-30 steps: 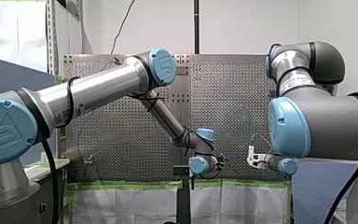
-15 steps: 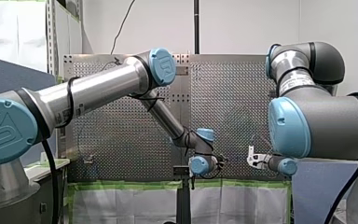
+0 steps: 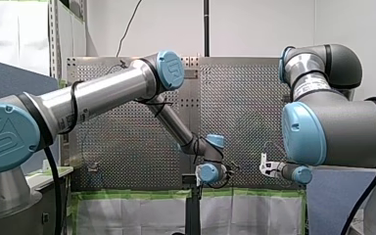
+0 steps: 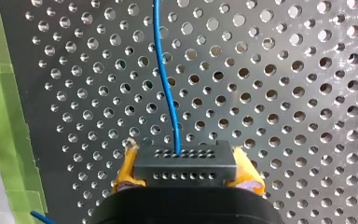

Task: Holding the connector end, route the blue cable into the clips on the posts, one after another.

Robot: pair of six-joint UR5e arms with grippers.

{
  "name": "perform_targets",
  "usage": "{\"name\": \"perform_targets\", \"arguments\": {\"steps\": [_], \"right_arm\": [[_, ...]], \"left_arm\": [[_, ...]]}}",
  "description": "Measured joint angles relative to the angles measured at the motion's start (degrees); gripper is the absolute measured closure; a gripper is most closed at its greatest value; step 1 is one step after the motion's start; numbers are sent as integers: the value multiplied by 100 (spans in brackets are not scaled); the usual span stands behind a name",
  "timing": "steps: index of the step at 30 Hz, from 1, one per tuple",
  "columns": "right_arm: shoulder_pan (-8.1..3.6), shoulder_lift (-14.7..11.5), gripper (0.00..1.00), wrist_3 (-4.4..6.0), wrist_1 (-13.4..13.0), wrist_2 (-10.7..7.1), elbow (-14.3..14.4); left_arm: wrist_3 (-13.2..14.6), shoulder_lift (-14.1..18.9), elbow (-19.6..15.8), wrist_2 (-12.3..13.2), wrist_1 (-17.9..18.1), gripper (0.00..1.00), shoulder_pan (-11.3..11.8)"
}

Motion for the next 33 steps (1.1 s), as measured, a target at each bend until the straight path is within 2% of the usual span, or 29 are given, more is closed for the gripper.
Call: {"name": "perform_targets", "arguments": {"steps": [9, 13, 23, 27, 33], "right_arm": [[-18, 4, 100, 9, 0, -1, 0], [-22, 8, 100, 12, 0, -2, 0], [-27, 16, 100, 13, -6, -8, 0], [-29, 23, 100, 13, -3, -8, 0], [-31, 27, 100, 13, -8, -8, 0]], "left_arm": [[304, 7, -23, -157, -475, 0, -121], [408, 108, -165, -291, -514, 0, -209], [448, 619, -690, -580, -50, 0, -320], [451, 887, -957, -785, 219, 0, -380], [418, 1257, -1327, -901, 588, 0, -412]]}}
